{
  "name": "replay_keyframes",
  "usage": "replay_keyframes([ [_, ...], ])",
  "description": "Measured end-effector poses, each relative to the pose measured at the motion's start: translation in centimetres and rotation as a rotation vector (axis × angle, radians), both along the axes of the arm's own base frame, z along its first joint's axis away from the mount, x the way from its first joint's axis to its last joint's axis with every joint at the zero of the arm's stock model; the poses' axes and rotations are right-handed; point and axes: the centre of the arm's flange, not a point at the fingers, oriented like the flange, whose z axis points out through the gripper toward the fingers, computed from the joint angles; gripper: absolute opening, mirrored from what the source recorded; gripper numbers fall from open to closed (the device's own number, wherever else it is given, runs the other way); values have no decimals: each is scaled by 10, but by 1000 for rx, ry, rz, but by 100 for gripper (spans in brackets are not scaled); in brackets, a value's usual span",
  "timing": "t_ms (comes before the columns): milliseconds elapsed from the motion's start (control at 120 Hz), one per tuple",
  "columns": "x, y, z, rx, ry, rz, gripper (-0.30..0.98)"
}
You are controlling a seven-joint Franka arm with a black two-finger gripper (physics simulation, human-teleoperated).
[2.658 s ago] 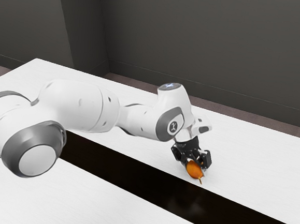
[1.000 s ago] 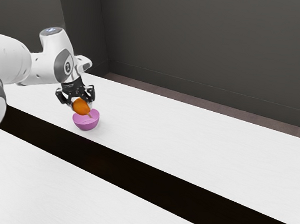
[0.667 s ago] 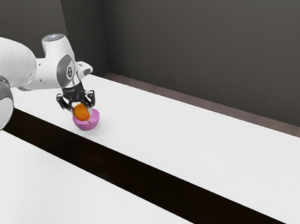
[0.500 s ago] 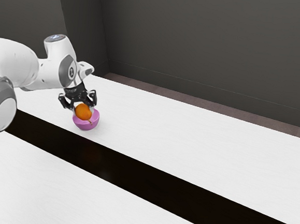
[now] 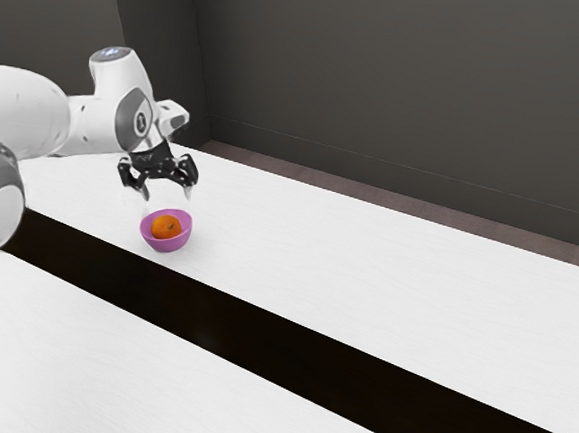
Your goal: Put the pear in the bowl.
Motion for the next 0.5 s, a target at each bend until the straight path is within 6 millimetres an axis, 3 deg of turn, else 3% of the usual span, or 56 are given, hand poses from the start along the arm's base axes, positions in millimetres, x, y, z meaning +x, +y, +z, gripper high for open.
replay_keyframes([
  [217, -10, -58, 111, 46, -52, -166, 68],
  [317, -12, -92, 154, 90, -44, -252, 68],
  [417, -19, -120, 180, 130, -11, -321, 68],
  [500, -25, -133, 186, 149, 20, -352, 68],
])
